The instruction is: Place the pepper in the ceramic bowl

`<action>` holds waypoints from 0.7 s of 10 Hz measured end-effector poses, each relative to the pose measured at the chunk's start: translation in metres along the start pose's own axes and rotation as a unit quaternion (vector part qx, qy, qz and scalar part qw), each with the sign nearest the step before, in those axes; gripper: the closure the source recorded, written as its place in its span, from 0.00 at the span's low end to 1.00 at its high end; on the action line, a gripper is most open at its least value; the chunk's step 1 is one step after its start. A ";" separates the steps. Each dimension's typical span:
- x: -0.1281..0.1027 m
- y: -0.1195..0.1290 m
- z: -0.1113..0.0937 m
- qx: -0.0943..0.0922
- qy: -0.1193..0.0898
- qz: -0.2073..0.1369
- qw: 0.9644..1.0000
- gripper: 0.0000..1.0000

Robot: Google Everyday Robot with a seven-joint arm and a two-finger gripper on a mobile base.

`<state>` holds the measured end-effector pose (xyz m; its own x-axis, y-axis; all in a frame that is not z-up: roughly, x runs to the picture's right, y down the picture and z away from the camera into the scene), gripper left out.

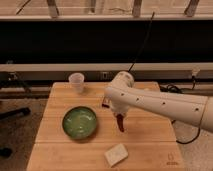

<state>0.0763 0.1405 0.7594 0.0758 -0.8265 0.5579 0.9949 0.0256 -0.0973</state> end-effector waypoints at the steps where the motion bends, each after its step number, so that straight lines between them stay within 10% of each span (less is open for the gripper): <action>1: 0.001 -0.003 -0.001 -0.001 0.000 -0.003 1.000 1.00; 7: 0.007 -0.051 -0.005 0.003 0.006 -0.042 0.999 1.00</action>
<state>0.0260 0.1301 0.7642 -0.0089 -0.8320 0.5547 0.9981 -0.0412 -0.0458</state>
